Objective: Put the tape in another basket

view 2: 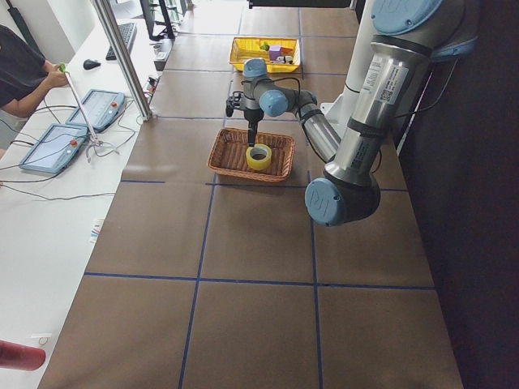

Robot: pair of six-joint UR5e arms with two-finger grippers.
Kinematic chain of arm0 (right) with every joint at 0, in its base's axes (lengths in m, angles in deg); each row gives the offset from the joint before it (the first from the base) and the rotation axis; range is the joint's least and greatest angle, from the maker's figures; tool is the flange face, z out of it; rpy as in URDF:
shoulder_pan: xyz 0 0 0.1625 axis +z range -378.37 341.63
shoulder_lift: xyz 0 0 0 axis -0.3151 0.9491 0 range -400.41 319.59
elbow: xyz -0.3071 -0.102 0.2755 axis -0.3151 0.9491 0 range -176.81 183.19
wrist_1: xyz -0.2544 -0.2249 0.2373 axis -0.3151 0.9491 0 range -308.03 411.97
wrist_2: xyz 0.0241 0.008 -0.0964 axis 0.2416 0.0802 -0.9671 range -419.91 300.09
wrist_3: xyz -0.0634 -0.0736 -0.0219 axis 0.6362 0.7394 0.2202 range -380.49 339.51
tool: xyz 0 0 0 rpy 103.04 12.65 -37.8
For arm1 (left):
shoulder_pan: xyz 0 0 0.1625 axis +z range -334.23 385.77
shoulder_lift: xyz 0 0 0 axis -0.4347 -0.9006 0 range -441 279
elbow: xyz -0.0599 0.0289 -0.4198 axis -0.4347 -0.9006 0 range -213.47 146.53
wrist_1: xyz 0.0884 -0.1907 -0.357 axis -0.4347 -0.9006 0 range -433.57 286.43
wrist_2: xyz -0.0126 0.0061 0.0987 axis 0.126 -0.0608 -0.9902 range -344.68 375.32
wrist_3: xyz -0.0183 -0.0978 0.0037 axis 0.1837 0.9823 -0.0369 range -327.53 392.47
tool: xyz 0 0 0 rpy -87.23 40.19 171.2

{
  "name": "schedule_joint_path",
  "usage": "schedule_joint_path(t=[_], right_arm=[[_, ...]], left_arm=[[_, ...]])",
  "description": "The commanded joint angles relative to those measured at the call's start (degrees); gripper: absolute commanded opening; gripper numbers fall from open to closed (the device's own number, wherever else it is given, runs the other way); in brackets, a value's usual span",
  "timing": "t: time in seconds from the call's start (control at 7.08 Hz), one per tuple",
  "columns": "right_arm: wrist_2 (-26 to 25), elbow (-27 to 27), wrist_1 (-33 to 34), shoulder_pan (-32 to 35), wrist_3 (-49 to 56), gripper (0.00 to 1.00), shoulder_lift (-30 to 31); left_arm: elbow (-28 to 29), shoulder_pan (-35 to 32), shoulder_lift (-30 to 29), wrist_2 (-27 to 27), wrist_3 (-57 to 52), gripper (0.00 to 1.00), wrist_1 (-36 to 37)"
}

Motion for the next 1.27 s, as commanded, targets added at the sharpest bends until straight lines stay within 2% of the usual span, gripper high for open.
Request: schedule_joint_path(t=[0.0, 0.14, 0.42, 0.56, 0.71, 0.85, 0.99, 1.13], right_arm=[[2.09, 0.19, 0.20, 2.68, 0.19, 1.00, 0.29], [6.11, 1.84, 0.03, 5.39, 0.71, 1.00, 2.46], [6.24, 8.34, 0.03, 9.97, 13.22, 1.00, 4.93], [6.24, 10.36, -0.58, 10.60, 14.24, 1.00, 5.82], [6.24, 12.65, -8.15, 11.13, 14.17, 1.00, 9.74], [6.41, 17.63, -18.50, 11.83, 13.30, 1.00, 11.43], [6.76, 18.55, -19.30, 13.14, 13.20, 1.00, 11.19], [7.55, 18.21, -17.57, 14.02, 13.20, 1.00, 11.19]], left_arm=[[-3.90, -8.66, 4.56, 6.60, -10.78, 1.00, 3.63], [-4.09, -13.32, 9.04, 9.24, -16.84, 1.00, 3.02], [-3.39, -22.29, 15.21, 14.96, -27.41, 1.00, 2.93], [-2.61, -25.63, 17.67, 15.24, -32.85, 1.00, 3.02], [-1.64, -27.58, 19.18, 15.24, -37.08, 1.00, 3.02], [-0.15, -29.69, 19.45, 15.24, -39.82, 1.00, 3.02], [2.47, -31.80, 19.46, 15.76, -41.67, 1.00, 3.19], [6.94, -34.69, 19.46, 19.16, -41.95, 1.00, 3.11]])
